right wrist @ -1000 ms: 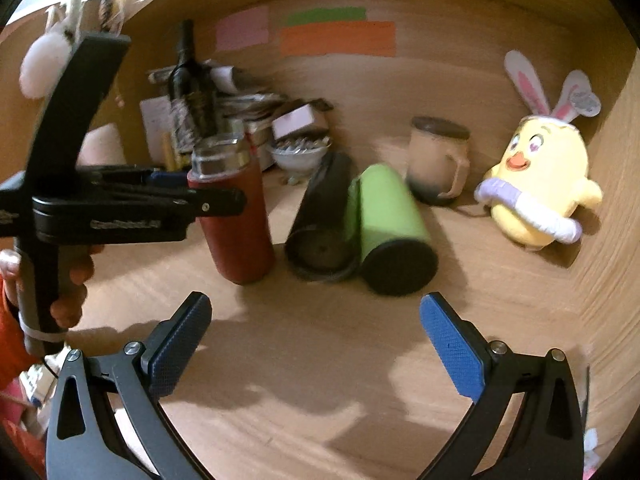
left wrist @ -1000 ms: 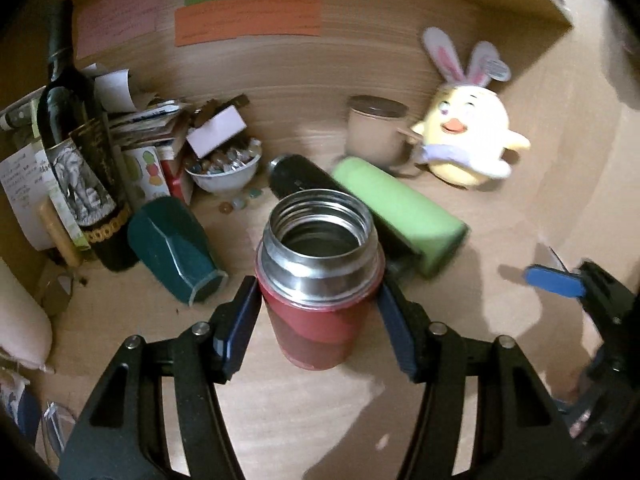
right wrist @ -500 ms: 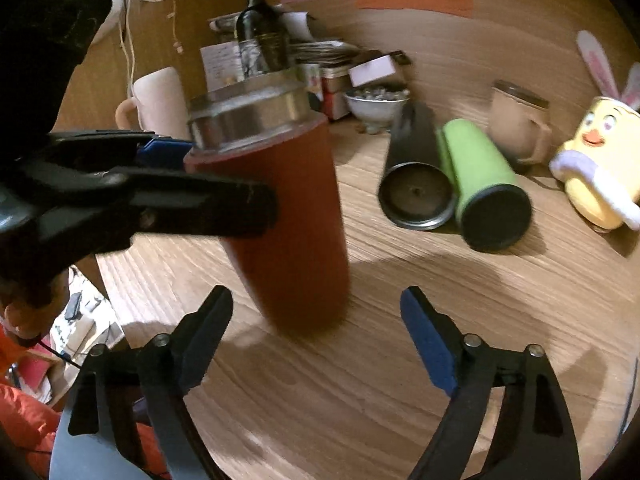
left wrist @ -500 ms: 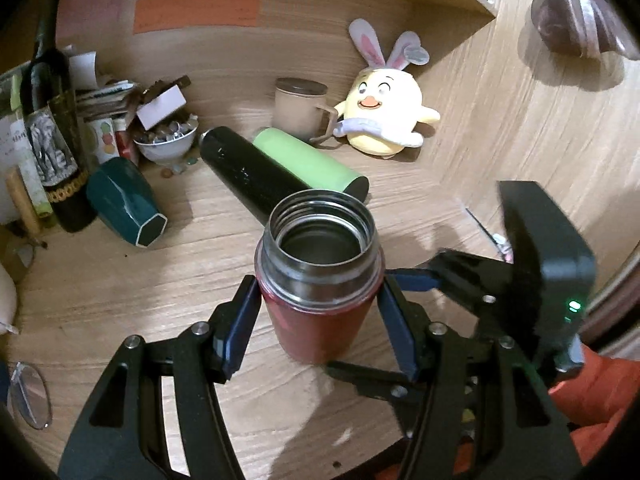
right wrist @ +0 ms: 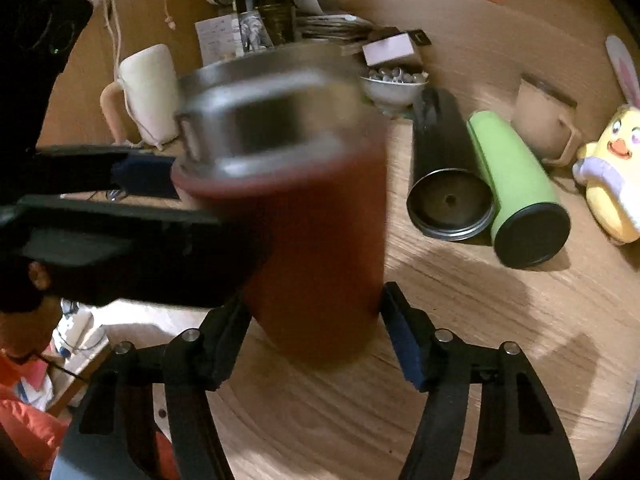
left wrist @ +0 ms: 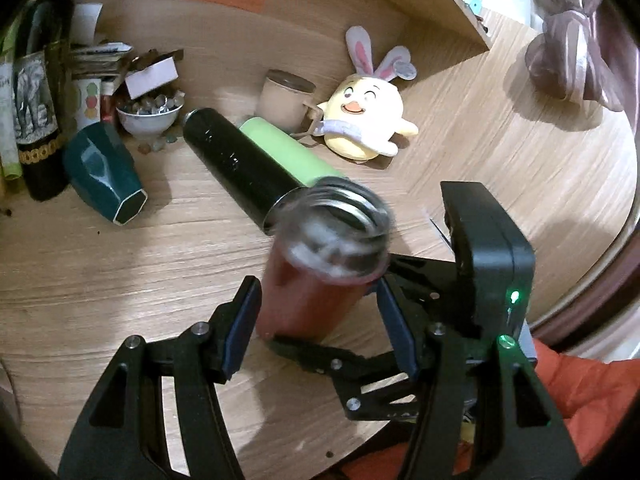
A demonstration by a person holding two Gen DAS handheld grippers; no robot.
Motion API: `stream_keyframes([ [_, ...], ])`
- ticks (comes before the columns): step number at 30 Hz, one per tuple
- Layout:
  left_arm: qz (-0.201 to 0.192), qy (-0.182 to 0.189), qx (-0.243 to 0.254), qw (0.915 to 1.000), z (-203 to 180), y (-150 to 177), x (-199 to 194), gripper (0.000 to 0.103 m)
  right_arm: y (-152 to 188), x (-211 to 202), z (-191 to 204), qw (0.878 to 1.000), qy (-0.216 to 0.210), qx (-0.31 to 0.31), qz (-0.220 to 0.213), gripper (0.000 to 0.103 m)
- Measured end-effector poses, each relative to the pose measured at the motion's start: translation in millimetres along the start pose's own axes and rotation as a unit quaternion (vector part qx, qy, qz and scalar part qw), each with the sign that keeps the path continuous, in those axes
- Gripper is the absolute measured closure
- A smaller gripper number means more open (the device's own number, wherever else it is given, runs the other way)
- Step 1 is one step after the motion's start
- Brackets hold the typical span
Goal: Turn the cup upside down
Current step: 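Lift the red thermos with the left gripper and tilt it onto its side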
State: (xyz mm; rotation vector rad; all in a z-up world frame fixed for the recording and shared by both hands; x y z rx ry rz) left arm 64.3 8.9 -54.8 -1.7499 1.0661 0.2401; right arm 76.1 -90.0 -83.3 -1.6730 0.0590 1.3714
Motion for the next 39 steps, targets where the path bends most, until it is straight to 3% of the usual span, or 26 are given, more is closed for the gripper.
stream_keyframes([
  [5,0.004,-0.019,0.006,0.9998,4.2,4.3,6.6,0.043,3.0,-3.6,1.2,1.0,0.025,0.001,-0.012,0.044],
  [13,-0.017,-0.017,-0.002,0.9997,6.6,0.1,-1.5,0.043,9.3,-8.9,12.6,0.998,0.055,-0.027,-0.026,0.044],
  [19,-0.003,0.004,-0.025,0.9997,11.9,-5.1,14.8,0.039,10.8,-11.7,18.5,0.997,0.06,-0.042,-0.037,0.044],
  [24,-0.004,-0.011,-0.039,0.9992,19.2,-7.3,22.5,0.035,13.9,-16.5,26.8,0.995,0.071,-0.058,-0.042,0.044],
  [31,-0.005,0.007,-0.058,0.9983,26.4,-6.4,24.9,0.034,13.6,-17.1,26.0,0.995,0.069,-0.05,-0.049,0.044],
  [39,0.008,-0.017,-0.087,0.996,45.0,-4.3,37.3,0.026,17.6,-19.9,26.7,0.995,0.067,-0.037,-0.061,0.044],
])
Point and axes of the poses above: each gripper's, at about its wrist camera, not at the fingertips, and x roughly the way its jaws point, z to its left, y to its underside, the point moved 4 cm from there along x, roughly the way its jaws point, and after that the axes turned 4 degrees about -x, right-handed, at the moved point
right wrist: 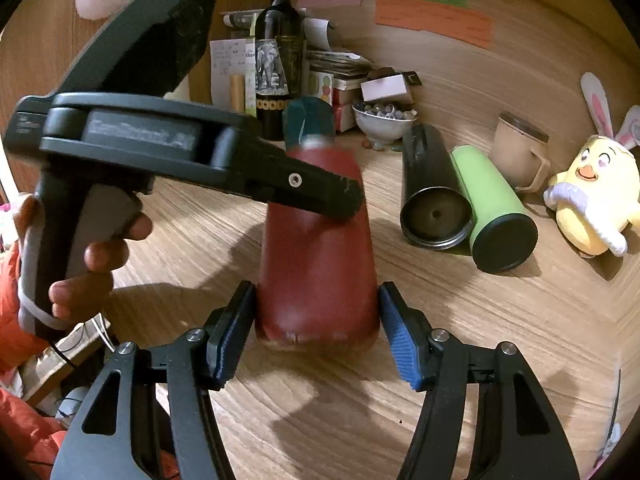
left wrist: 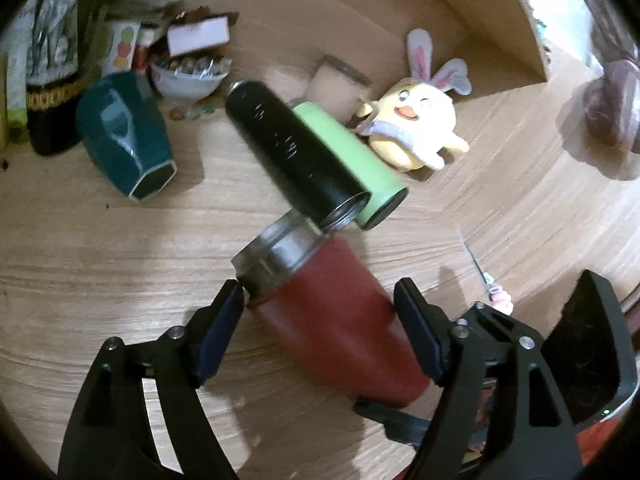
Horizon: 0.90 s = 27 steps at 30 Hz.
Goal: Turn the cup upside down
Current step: 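Lift the red thermos with the left gripper and tilt it onto its side, then grasp the lying red thermos with the right gripper while the left gripper releases it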
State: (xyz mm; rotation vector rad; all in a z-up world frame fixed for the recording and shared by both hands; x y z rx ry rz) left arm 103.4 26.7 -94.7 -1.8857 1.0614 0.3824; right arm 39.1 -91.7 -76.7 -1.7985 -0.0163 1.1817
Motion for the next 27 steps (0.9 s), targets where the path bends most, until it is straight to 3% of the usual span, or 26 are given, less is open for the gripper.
stream_keyframes([
  [3,0.017,0.014,-0.018,0.9996,4.6,-0.4,8.3,0.025,2.2,0.4,-5.3,1.0,-0.001,0.016,-0.002,0.044],
  [7,0.005,0.007,-0.006,1.0,-1.2,-2.3,5.6,0.025,1.9,-2.3,-9.1,1.0,-0.005,0.023,-0.009,0.044],
  [15,-0.035,-0.059,0.077,0.9946,-27.4,-3.5,-13.4,0.025,-9.4,-20.8,-10.3,0.999,0.009,0.017,-0.039,0.045],
  [19,-0.05,-0.052,0.107,0.9917,-44.5,-6.2,-28.9,0.025,-20.3,-33.4,-12.0,0.998,0.015,0.021,-0.062,0.046],
  [21,-0.058,-0.042,0.117,0.9906,-52.6,-8.2,-40.0,0.025,-27.3,-40.7,-11.6,0.997,0.019,0.018,-0.077,0.056],
  [22,-0.061,-0.037,0.12,0.9902,-55.9,-9.3,-44.4,0.025,-30.9,-43.2,-11.7,0.997,0.015,0.017,-0.078,0.09],
  [23,-0.064,-0.03,0.125,0.9897,-60.3,-11.3,-50.3,0.025,-35.6,-44.0,-13.5,0.997,0.008,0.022,-0.073,0.1],
  [27,-0.074,-0.028,0.134,0.9878,-65.4,-17.5,-58.1,0.025,-39.1,-30.9,-22.8,0.998,0.012,0.028,-0.056,0.099],
])
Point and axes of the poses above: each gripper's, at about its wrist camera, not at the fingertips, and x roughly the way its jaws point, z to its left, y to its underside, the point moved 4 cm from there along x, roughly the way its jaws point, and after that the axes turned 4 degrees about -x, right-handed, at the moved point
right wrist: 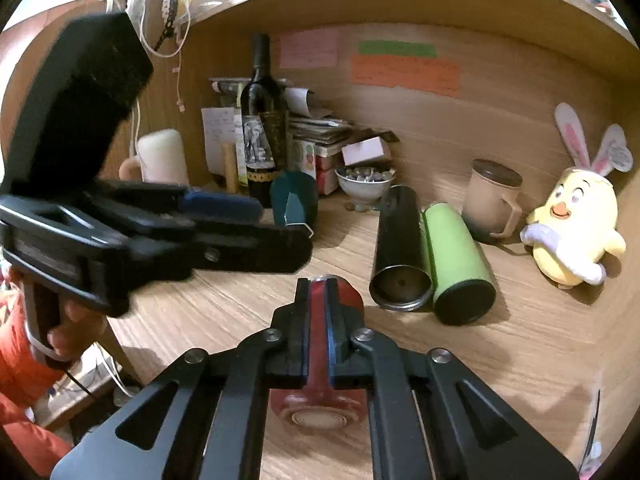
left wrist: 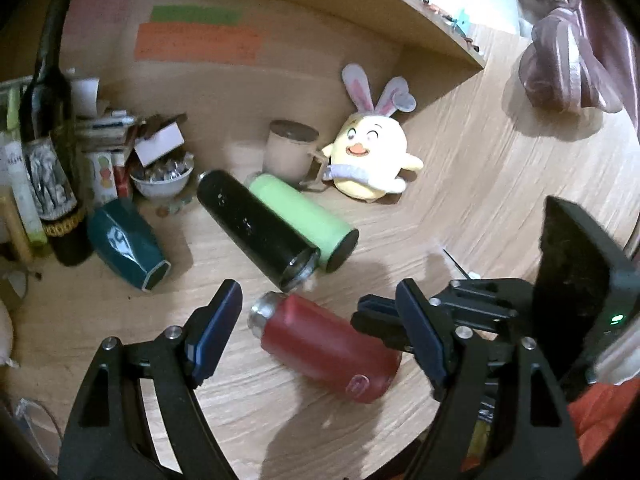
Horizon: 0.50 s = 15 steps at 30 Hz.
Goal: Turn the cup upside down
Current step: 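Grasp the lying red thermos with the right gripper while the left gripper releases it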
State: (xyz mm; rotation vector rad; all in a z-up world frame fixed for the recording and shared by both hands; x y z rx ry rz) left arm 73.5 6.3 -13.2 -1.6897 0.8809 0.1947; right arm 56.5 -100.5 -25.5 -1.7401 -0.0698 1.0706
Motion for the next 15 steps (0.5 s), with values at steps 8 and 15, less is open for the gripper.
stream_keyframes([
  [8,0.03,-0.018,-0.045,0.9984,27.7,10.4,19.4,0.025,30.3,2.0,-3.7,0.999,-0.003,0.025,0.027,0.023],
  [15,0.042,-0.014,-0.041,0.9982,20.4,18.6,35.2,0.025,54.5,21.7,-12.0,0.994,0.01,0.051,0.093,0.029],
])
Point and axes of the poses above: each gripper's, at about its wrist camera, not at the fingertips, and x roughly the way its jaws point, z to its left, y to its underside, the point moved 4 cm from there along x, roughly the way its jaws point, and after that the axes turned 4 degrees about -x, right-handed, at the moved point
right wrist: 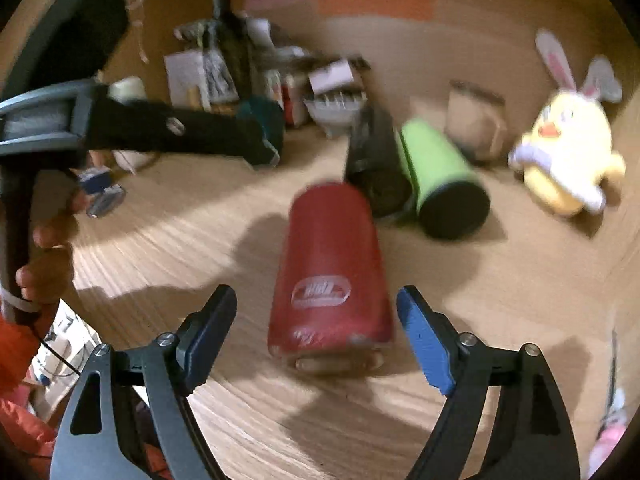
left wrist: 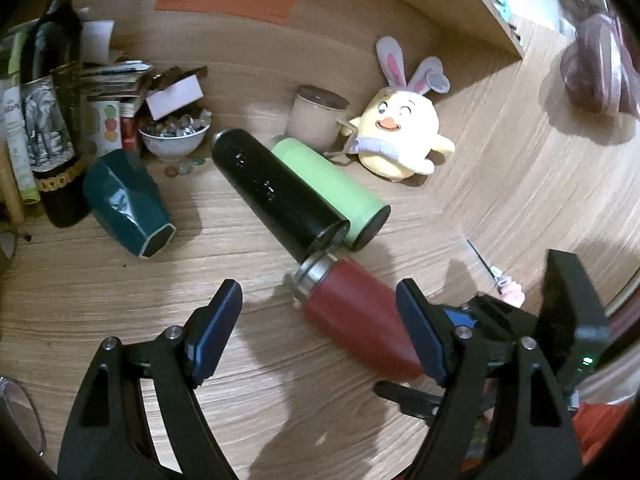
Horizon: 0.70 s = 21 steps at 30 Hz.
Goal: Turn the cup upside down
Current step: 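Grasp the lying red thermos with the right gripper while the left gripper releases it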
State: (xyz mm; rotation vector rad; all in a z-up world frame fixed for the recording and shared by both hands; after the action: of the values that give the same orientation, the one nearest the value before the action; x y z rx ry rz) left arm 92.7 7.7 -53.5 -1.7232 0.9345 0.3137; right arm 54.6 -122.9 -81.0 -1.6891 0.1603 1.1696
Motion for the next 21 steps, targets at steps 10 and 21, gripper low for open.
stream_keyframes([
  [10,0.012,0.012,0.023,0.9996,-19.5,8.8,4.1,0.025,15.5,1.8,2.5,1.0,-0.003,0.004,-0.013,0.045],
  [21,-0.001,0.051,0.051,0.9974,-45.6,16.2,-25.9,0.025,-3.9,-33.5,15.6,0.997,0.003,-0.021,-0.074,0.045],
])
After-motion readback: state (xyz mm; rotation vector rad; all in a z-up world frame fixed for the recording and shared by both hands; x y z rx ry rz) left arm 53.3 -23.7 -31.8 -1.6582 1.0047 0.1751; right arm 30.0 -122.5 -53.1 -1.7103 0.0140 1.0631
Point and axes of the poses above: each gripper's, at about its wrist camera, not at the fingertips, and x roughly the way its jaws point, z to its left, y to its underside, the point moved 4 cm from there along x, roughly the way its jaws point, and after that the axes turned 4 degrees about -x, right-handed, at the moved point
